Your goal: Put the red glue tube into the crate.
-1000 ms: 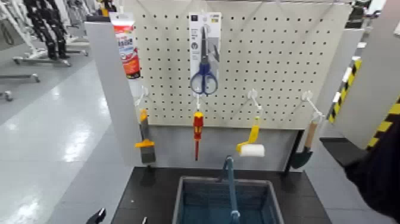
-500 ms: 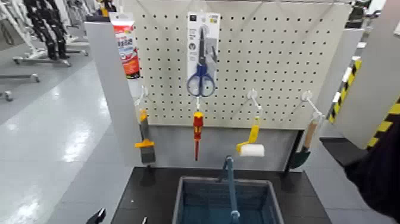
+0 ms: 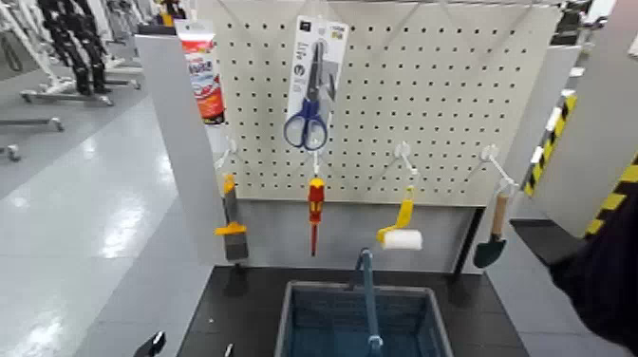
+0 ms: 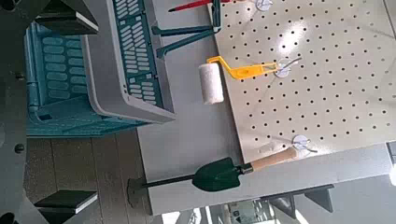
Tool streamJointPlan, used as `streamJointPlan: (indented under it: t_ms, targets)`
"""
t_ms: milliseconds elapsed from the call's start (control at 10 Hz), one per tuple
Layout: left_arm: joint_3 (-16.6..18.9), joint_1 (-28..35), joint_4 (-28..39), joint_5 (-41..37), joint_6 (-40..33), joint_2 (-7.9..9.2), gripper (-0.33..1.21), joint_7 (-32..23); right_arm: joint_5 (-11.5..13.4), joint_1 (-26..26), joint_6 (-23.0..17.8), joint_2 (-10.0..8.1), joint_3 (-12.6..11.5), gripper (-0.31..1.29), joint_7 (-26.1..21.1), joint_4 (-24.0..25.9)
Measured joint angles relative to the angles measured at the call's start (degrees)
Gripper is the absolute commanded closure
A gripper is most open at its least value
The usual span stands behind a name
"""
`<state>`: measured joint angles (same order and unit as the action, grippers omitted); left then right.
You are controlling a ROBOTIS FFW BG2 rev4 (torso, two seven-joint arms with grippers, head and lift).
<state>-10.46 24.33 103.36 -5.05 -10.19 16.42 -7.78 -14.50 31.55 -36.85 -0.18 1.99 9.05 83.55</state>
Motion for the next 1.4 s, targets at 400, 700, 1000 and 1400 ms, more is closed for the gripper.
streamJointPlan:
  t_ms: [400, 700, 1000, 1400]
  targets:
    - [2.38, -3.84, 2.97, -1.16, 5.76, -0.50, 0.07, 3.08, 0.00, -0.12, 0.11, 0.00, 0.03, 0.06, -0.06, -0.17]
    - [3.76, -7.89, 7.00, -3.38, 14.42, -1.92, 0.03, 3.56, 0.00, -0.26, 0.11, 0.00, 0.04, 0.06, -0.18, -0.47]
    - [7.70, -13.48, 12.95, -6.72, 28.36, -3.25, 0.01, 7.81, 0.00, -0.39, 0.11, 0.00, 0.11, 0.06, -0.18, -0.50]
    - [13.23, -24.82, 11.69, -10.63, 33.31, -2.68, 0.05, 20.53, 0.00, -0.71, 0.11, 0.00, 0.44, 0.06, -0.19, -0.66]
